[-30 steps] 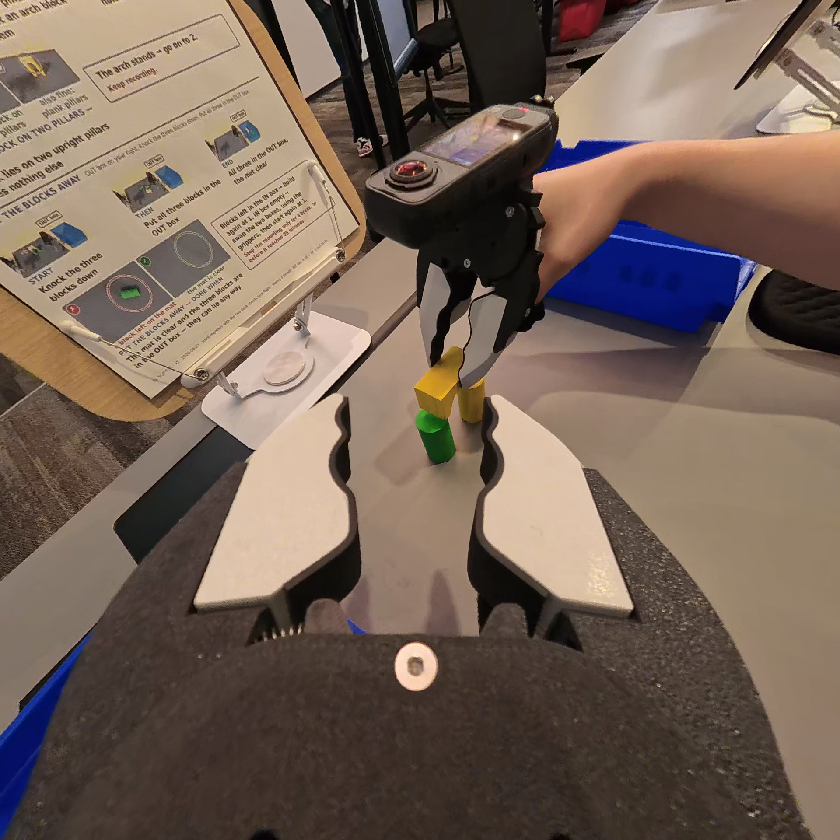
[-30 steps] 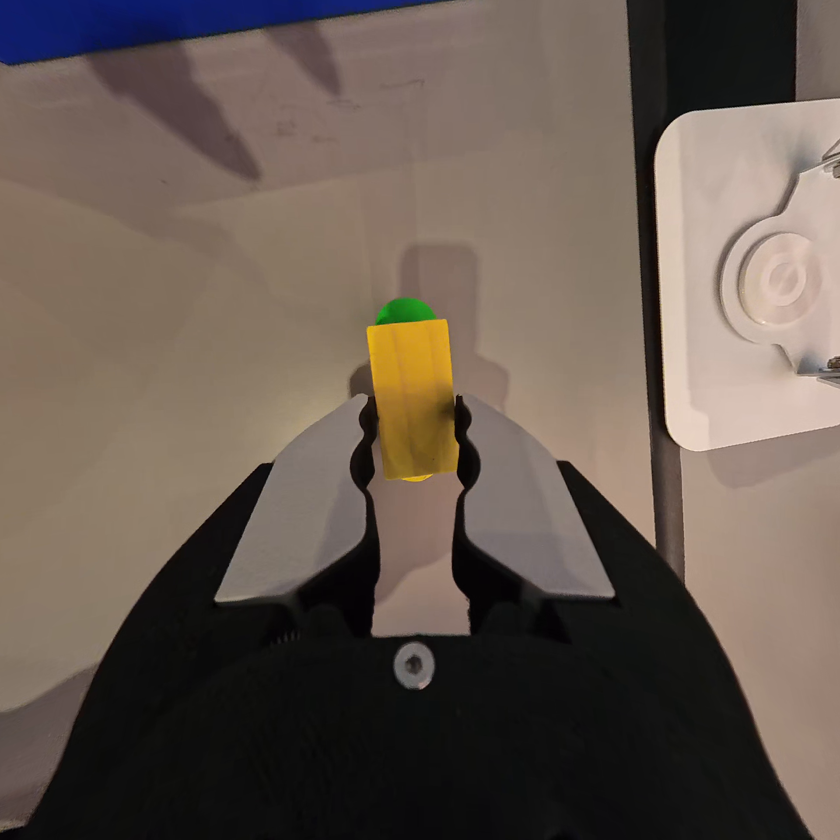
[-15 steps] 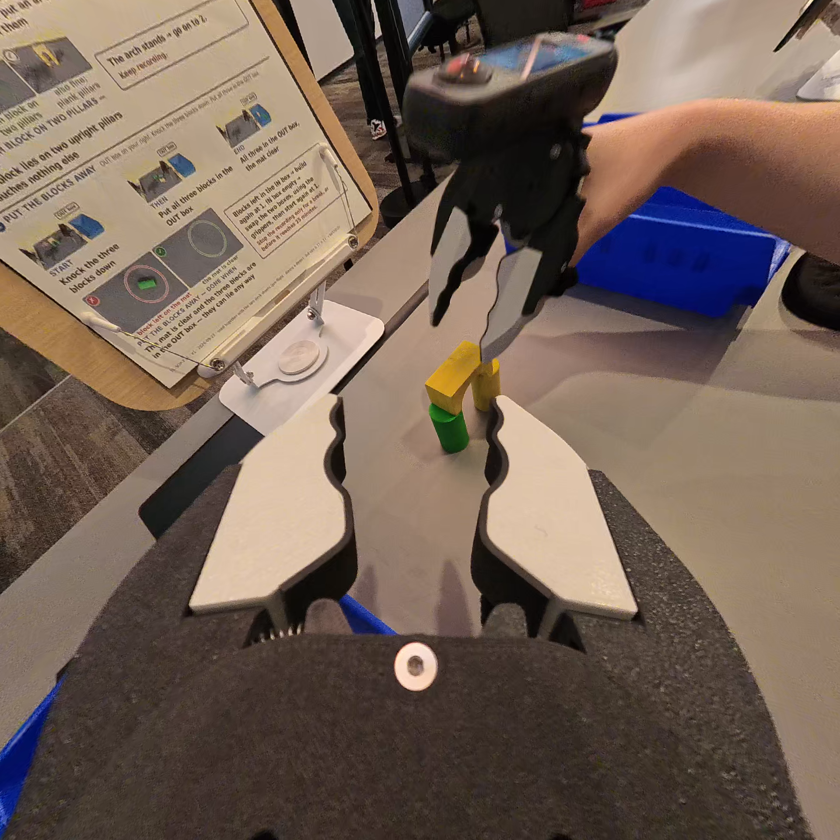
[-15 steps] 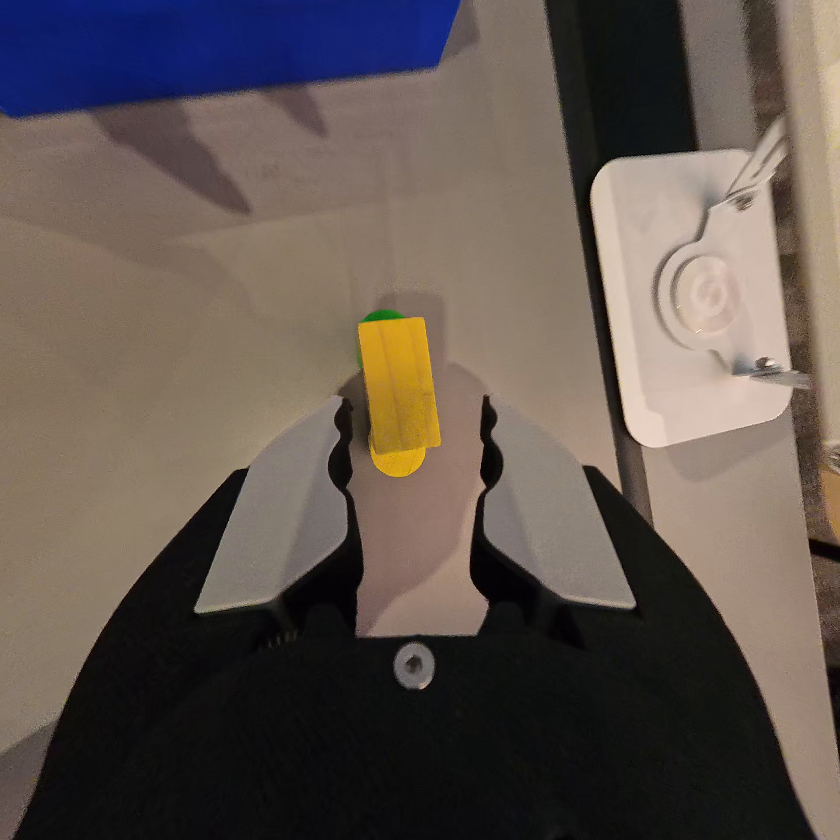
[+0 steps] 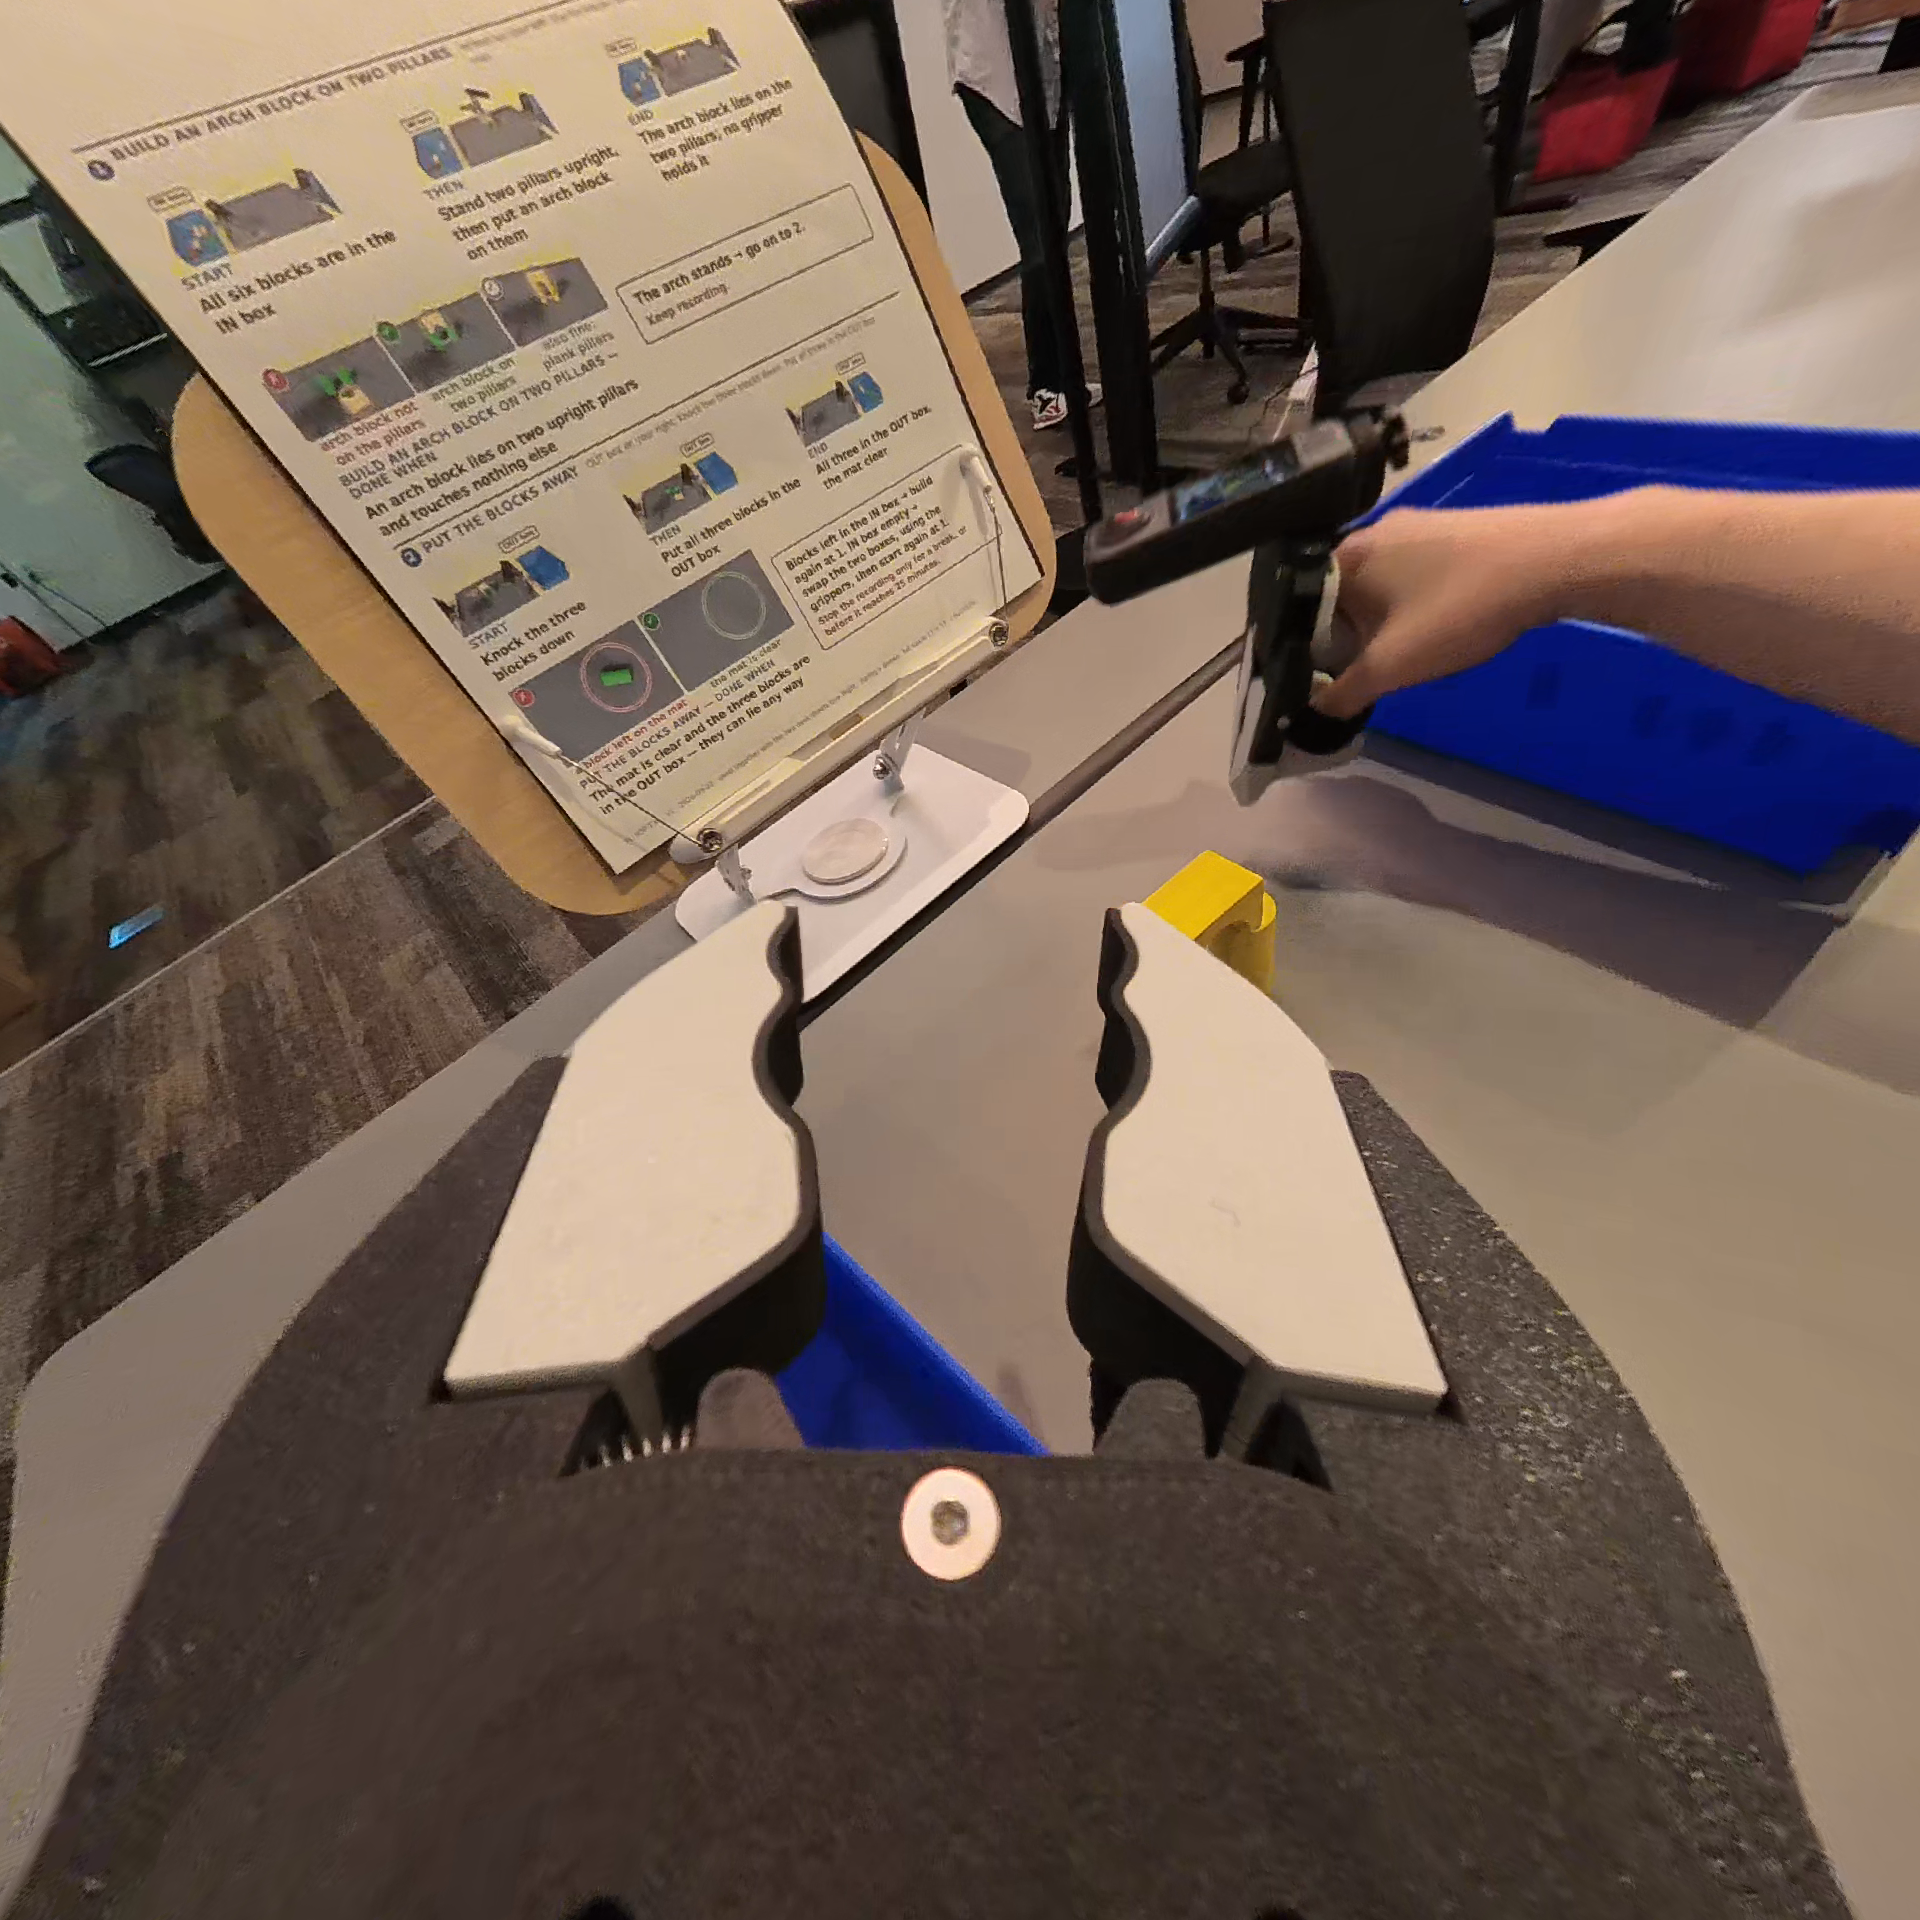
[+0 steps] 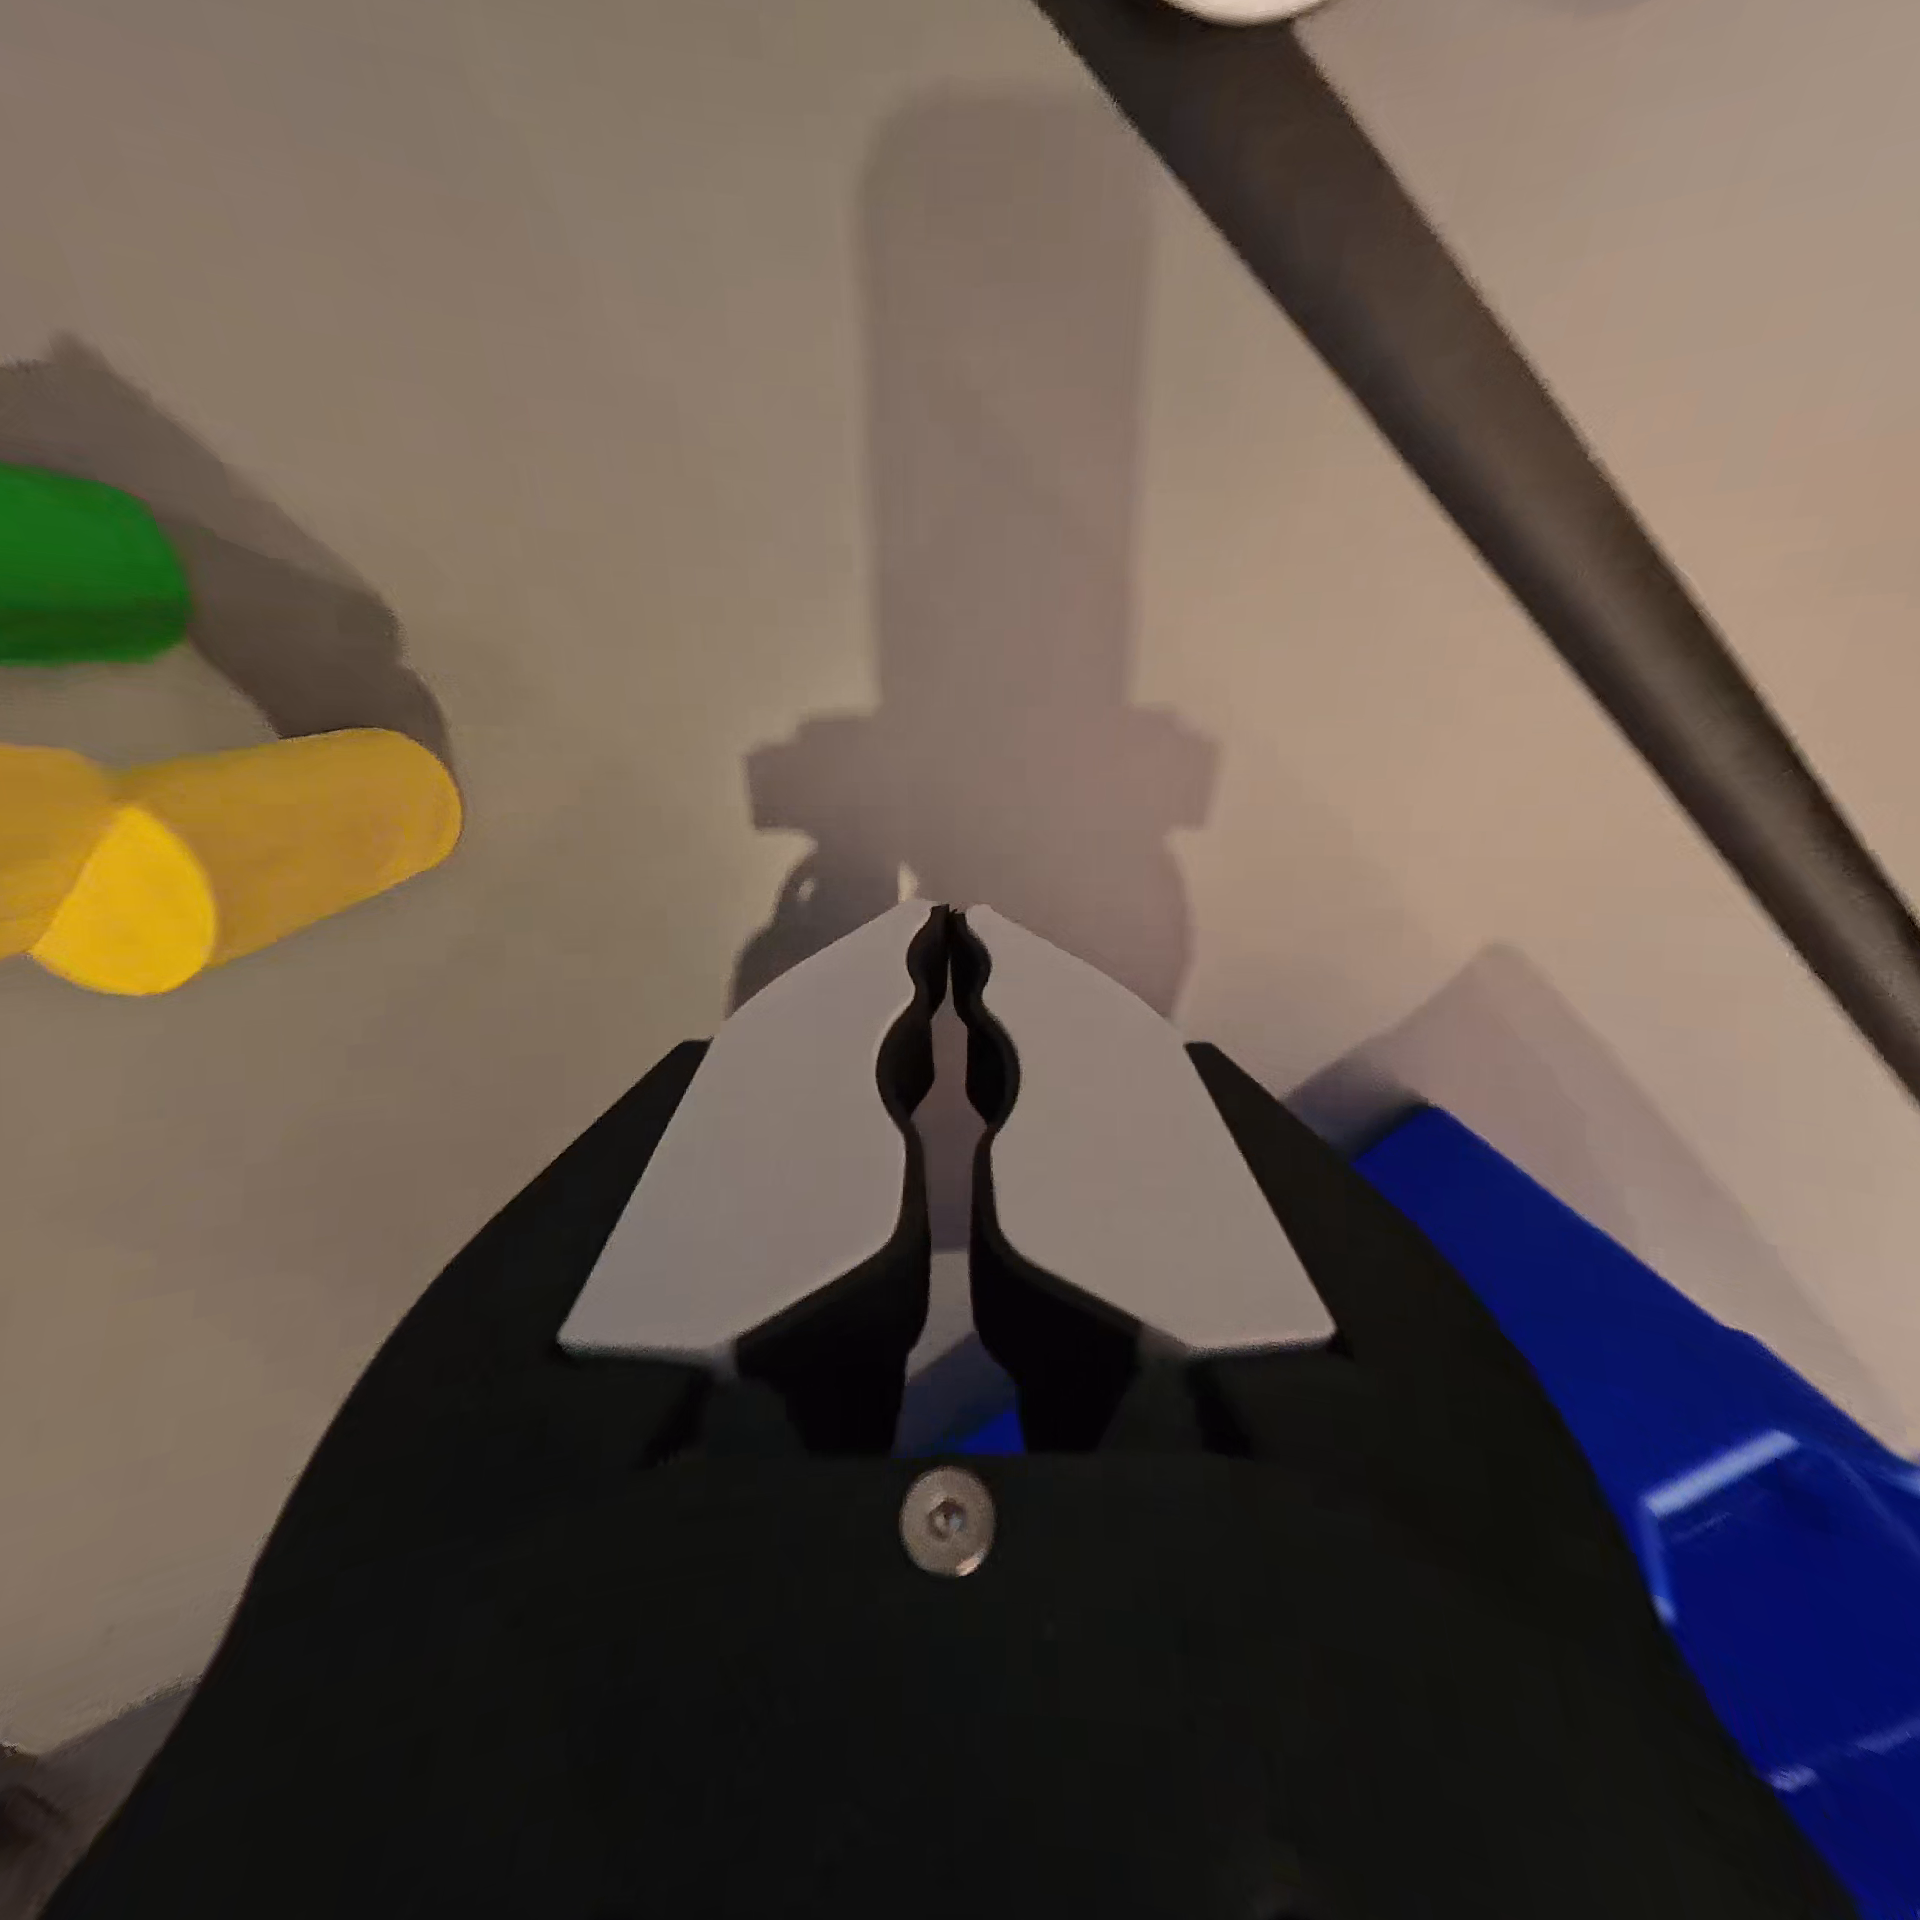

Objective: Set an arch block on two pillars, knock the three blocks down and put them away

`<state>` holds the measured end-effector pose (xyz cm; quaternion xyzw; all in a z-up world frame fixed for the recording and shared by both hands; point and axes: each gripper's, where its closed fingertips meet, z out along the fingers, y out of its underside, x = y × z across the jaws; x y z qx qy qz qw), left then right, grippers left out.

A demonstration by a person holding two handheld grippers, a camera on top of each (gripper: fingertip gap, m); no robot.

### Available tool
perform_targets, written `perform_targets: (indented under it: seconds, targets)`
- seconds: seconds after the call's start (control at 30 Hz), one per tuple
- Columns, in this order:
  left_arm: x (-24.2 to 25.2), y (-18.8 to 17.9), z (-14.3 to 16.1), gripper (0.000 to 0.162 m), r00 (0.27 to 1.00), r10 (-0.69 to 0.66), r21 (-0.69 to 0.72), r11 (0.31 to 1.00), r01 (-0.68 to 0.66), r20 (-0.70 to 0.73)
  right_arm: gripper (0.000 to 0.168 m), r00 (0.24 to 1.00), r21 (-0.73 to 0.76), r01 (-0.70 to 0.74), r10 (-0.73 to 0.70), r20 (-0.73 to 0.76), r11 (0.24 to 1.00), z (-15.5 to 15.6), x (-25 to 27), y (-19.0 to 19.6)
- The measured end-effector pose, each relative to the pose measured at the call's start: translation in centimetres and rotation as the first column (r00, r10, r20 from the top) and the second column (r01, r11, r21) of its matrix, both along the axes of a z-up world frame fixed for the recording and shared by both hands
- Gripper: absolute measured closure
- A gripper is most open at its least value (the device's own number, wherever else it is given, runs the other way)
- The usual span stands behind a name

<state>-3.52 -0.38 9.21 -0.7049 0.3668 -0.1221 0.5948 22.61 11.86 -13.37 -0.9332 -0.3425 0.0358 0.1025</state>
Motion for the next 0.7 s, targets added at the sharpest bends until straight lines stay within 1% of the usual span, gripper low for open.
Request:
perform_targets:
  seconds: [0.1,0.2,0.37,0.43,0.47,0.57,0.63,0.7]
  targets:
    - [-0.1,-0.1,0.1,0.108,1.000,-0.005,-0.002,1.000,0.005,0.002,0.167,1.000,-0.022,0.019,-0.019,-0.010,1.000,-1.5,-0.8,-0.4]
    - [-0.1,-0.1,0.1,0.109,1.000,-0.001,0.002,1.000,0.001,-0.008,0.167,0.997,-0.027,-0.030,0.028,-0.074,0.999,-1.9,-3.2,-0.9]
    - [-0.1,-0.2,0.0,0.109,1.000,-0.007,-0.003,1.000,0.007,-0.013,0.167,0.968,0.046,-0.201,0.205,-0.142,0.979,-0.6,-9.3,-1.9]
    - [0.0,-0.2,-0.2,0.110,1.000,-0.010,-0.009,1.000,0.010,-0.017,0.167,0.929,0.013,-0.312,0.308,-0.204,0.950,0.0,-12.9,-4.1]
    - [0.0,-0.2,-0.3,0.110,1.000,-0.012,-0.012,1.000,0.012,-0.021,0.167,0.910,0.009,-0.369,0.363,-0.199,0.929,0.2,-14.3,-5.1]
    - [0.0,-0.3,-0.4,0.110,0.999,-0.012,-0.014,1.000,0.011,-0.033,0.167,0.872,0.109,-0.477,0.485,-0.066,0.872,2.0,-16.7,-6.3]
    - [0.1,-0.3,-0.5,0.110,0.999,-0.013,-0.018,1.000,0.012,-0.037,0.167,0.863,0.197,-0.490,0.505,-0.031,0.849,4.4,-18.2,-6.6]
    - [0.1,-0.4,-0.6,0.110,0.999,-0.011,-0.025,1.000,0.010,-0.040,0.167,0.852,0.285,-0.495,0.523,-0.028,0.821,6.9,-19.2,-7.1]
